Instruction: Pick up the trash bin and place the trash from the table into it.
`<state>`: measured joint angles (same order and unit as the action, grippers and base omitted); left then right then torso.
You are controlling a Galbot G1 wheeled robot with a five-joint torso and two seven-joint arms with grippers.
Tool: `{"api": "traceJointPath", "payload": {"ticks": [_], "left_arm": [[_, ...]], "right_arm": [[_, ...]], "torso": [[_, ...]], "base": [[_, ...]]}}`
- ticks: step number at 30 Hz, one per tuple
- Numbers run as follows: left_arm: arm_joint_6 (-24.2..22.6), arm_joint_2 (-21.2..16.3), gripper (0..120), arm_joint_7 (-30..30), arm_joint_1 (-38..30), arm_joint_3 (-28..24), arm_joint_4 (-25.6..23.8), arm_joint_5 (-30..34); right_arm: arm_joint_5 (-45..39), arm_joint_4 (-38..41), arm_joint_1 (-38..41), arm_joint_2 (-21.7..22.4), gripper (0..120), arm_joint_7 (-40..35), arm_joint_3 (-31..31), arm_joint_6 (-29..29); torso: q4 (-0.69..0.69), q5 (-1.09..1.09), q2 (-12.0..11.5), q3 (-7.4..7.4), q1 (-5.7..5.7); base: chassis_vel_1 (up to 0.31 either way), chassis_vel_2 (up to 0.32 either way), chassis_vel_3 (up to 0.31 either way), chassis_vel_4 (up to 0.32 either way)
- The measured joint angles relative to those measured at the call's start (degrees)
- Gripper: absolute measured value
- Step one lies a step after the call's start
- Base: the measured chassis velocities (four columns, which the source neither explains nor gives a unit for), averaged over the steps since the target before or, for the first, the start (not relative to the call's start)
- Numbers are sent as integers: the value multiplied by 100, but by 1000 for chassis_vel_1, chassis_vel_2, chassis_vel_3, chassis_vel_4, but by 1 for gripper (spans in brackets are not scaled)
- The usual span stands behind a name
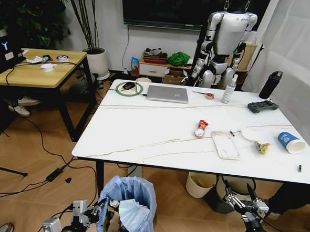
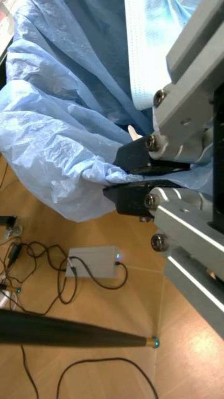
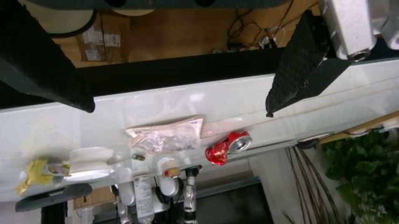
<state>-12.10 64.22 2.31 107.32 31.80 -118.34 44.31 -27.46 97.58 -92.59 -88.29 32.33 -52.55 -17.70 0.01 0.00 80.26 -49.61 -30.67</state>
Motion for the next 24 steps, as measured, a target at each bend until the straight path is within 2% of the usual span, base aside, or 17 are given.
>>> {"api": "traceJointPath", "payload": {"ticks": [14, 24], "left_arm": [[-6, 55, 0, -17, -7, 24, -10, -13], [-82, -205, 0, -152, 45, 45, -202, 75]], "right_arm": [[21, -116, 61, 100, 100, 86, 41, -61], [37, -248, -20, 596, 100, 149, -127, -310]], "torso": [[-1, 0, 0, 0, 0], [-2, 2, 0, 0, -1]], "base": [[-107, -111, 110, 112], [-100, -102, 99, 96]]}}
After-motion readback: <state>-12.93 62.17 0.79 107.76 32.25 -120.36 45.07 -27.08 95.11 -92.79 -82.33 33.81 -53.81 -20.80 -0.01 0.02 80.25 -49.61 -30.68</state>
